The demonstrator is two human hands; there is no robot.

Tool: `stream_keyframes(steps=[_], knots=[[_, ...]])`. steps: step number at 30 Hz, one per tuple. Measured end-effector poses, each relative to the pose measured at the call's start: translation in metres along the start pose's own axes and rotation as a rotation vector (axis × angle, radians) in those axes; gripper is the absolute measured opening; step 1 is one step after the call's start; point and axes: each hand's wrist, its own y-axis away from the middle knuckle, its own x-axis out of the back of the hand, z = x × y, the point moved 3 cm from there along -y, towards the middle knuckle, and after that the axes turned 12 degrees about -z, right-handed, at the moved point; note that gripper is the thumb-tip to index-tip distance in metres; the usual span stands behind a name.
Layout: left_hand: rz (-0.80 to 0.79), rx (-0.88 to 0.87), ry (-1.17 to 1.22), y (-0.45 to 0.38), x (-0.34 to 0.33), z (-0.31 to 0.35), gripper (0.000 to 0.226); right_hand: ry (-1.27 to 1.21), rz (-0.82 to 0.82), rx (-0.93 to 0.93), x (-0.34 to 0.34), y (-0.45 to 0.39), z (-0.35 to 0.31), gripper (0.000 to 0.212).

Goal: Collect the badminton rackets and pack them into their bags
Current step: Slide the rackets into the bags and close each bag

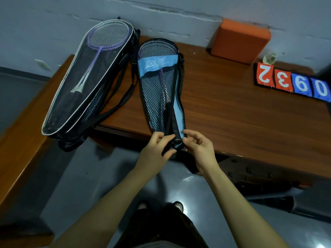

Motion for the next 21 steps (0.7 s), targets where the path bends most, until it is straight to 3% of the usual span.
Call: stream_keyframes(steps=[4,8,13,18,21], knots=[[0.114,-0.062,-0.080,-0.005,0.000,0.003,0.028,0.080,0.016,0.063,-0.001,0.002,-0.004,0.022],[0.116,-0.066,-0.159,-0.014,-0.002,0.000,0.023,0.129,0.021,0.106,0.001,0.000,-0.009,0.018],[0.015,-0.154,-0.086,-0.026,-0.008,0.003,0.036,0.144,0.021,0.122,0.010,-0.003,-0.012,0.019],[-0.181,0.100,0.142,-0.027,-0.030,0.012,0.057,0.261,0.092,0.103,0.035,0.002,-0.001,0.023],[-0.295,0.117,0.026,-0.039,-0.044,0.018,0.047,0.384,0.171,0.104,0.059,0.005,-0.001,0.021]])
